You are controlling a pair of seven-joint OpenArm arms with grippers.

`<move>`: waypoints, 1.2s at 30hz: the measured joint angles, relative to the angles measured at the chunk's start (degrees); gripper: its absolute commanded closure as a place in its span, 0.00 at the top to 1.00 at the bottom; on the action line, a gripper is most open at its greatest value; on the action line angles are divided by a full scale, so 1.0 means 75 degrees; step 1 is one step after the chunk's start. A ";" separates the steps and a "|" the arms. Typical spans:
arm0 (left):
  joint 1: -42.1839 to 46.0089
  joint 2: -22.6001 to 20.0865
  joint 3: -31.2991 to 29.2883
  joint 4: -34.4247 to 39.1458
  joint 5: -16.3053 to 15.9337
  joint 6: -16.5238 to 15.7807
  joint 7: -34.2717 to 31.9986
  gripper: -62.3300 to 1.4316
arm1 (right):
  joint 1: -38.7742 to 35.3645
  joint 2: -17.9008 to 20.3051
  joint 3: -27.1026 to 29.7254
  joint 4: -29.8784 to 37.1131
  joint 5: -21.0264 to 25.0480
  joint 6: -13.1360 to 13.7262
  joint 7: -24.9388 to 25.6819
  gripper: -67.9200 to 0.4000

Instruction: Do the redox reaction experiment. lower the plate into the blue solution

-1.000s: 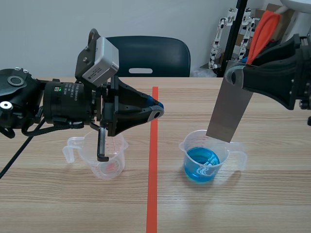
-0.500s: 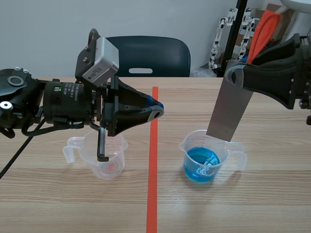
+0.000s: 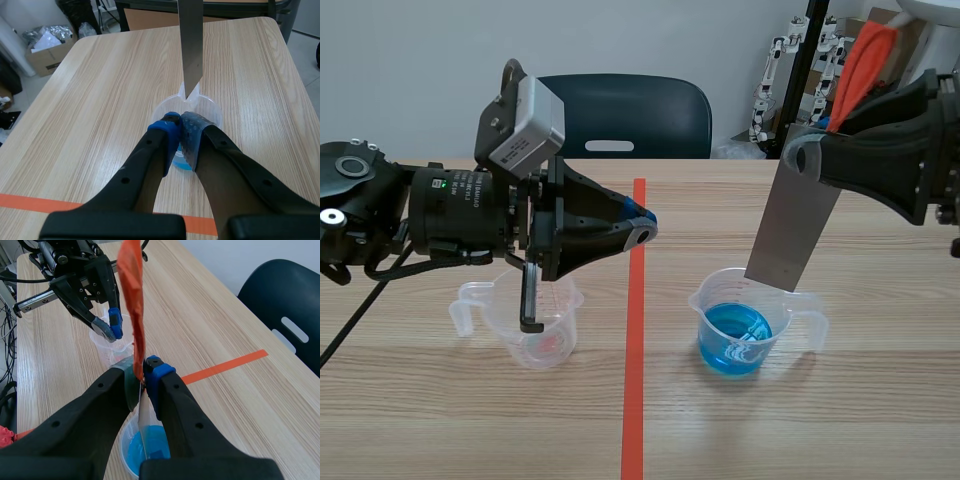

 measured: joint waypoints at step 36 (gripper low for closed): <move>0.1288 -0.2116 -0.0137 0.0000 -0.0122 0.0003 -0.2063 0.06 | -0.0003 -0.1973 0.0000 -0.1288 -0.1174 0.0000 -0.0219 0.01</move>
